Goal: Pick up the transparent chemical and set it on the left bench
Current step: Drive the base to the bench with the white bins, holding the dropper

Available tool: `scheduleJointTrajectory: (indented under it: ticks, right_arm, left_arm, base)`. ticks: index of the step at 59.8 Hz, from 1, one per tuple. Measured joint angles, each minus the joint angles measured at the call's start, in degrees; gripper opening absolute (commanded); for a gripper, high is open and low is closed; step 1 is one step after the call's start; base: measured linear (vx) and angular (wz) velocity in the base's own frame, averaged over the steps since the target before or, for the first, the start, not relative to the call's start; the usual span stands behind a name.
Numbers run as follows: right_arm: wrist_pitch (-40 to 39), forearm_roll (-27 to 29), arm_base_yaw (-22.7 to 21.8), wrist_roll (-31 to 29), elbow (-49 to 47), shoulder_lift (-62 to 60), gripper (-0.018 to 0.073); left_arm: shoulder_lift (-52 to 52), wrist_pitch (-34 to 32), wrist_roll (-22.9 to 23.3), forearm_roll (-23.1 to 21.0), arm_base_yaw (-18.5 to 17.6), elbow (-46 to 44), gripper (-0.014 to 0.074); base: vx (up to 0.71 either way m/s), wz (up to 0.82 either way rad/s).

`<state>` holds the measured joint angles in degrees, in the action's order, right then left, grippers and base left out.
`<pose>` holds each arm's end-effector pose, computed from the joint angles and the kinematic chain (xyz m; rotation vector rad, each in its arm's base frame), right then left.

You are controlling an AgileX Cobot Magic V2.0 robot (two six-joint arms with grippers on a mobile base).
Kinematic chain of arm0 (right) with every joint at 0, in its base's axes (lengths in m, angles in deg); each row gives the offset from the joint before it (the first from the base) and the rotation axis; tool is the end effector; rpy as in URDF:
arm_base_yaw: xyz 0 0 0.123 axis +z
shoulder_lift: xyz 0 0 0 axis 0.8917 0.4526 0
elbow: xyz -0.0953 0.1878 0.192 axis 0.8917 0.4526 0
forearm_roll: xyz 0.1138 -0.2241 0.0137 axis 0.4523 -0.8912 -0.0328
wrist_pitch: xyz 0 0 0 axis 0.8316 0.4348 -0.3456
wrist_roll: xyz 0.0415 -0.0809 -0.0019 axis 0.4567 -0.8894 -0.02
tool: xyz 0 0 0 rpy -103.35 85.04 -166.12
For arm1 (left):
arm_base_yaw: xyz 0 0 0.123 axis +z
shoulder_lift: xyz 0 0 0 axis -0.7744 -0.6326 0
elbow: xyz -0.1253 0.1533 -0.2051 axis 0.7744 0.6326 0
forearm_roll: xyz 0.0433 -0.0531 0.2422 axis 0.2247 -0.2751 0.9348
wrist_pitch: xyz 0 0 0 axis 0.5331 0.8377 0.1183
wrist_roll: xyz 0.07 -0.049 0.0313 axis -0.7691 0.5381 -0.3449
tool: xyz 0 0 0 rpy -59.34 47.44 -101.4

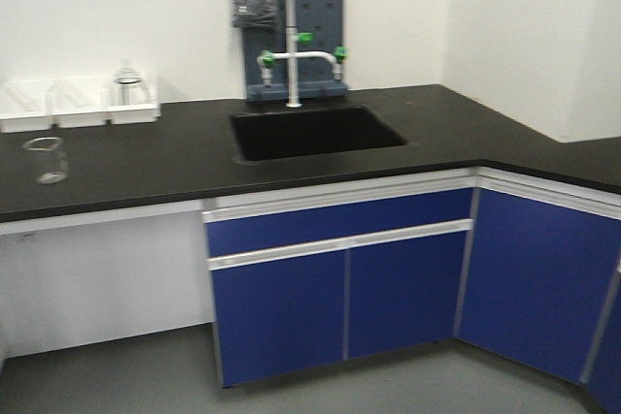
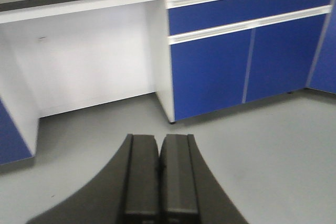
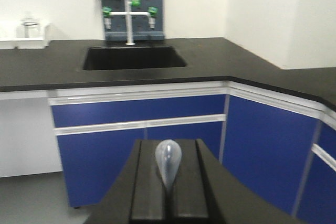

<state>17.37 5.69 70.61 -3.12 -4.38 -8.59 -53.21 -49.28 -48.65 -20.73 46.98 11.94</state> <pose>0.0953 0.0060 0.3432 -0.0786 1.6559 0.0180 0.0565 -0.0039 0.2036 0.0743 1.5105 -0.0274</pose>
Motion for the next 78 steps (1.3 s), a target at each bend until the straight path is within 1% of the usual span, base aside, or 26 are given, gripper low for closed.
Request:
scheduleJointTrajectory:
  ticks: [22,47,62,78]
  right_arm:
    - [0.06,0.0,0.0,0.0,0.0,0.0,-0.0004]
    - [0.08,0.0,0.0,0.0,0.0,0.0,-0.0004]
    - [0.13,0.0,0.0,0.0,0.0,0.0,-0.0004]
    - [0.14,0.0,0.0,0.0,0.0,0.0,-0.0004]
  left_arm:
    - [0.0,0.0,0.0,0.0,0.0,0.0,-0.0003]
    - [0.0,0.0,0.0,0.0,0.0,0.0,-0.0003]
    - [0.0,0.0,0.0,0.0,0.0,0.0,-0.0003]
    - [0.0,0.0,0.0,0.0,0.0,0.0,-0.0003]
  base:
    - [0.17,0.64]
    - [0.33,0.55]
    - [0.4,0.31]
    - [0.42,0.12]
